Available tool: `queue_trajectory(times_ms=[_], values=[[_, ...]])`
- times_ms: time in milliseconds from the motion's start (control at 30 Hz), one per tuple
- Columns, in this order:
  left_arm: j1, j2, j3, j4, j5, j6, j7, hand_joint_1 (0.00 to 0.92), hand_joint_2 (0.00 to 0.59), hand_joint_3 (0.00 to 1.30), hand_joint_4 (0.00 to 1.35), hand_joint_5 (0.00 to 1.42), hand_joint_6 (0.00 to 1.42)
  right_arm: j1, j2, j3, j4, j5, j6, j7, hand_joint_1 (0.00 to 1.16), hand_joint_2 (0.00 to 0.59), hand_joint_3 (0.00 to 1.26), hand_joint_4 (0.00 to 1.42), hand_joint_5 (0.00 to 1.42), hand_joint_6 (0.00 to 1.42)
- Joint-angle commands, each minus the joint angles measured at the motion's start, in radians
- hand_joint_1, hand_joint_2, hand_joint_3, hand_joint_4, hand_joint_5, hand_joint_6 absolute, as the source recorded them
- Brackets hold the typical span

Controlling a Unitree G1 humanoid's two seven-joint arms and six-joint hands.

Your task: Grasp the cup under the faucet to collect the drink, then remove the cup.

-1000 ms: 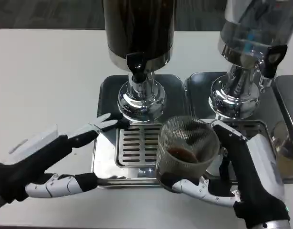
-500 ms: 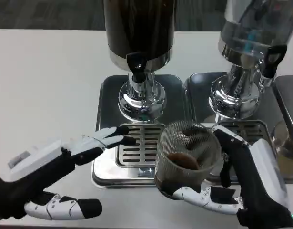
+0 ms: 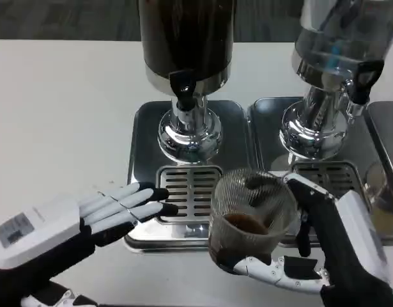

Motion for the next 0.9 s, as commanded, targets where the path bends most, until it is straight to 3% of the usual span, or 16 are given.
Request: queue_trajectory(times_ms=[33,367,900], values=[[0.013,0.023,0.009,-0.019,0.032,-0.016,0.047,0.0,0.103,0.08,0.0,0.0,0.07,-0.005,0.002,-0.004,-0.04,0.013,-0.048,-0.002,0.79,0.29,0.55,0.65,0.93,1.3],[0.031,0.036,0.005,-0.035,0.116,-0.047,0.109,0.0,0.098,0.06,0.0,0.0,0.07,-0.001,0.005,-0.011,-0.037,0.018,-0.054,0.002,0.78,0.298,0.55,0.65,0.93,1.32],[0.051,0.062,-0.009,-0.042,0.122,-0.027,0.158,0.0,0.095,0.06,0.0,0.0,0.07,-0.002,0.004,-0.019,-0.038,0.024,-0.059,0.011,0.78,0.299,0.55,0.65,0.93,1.32]])
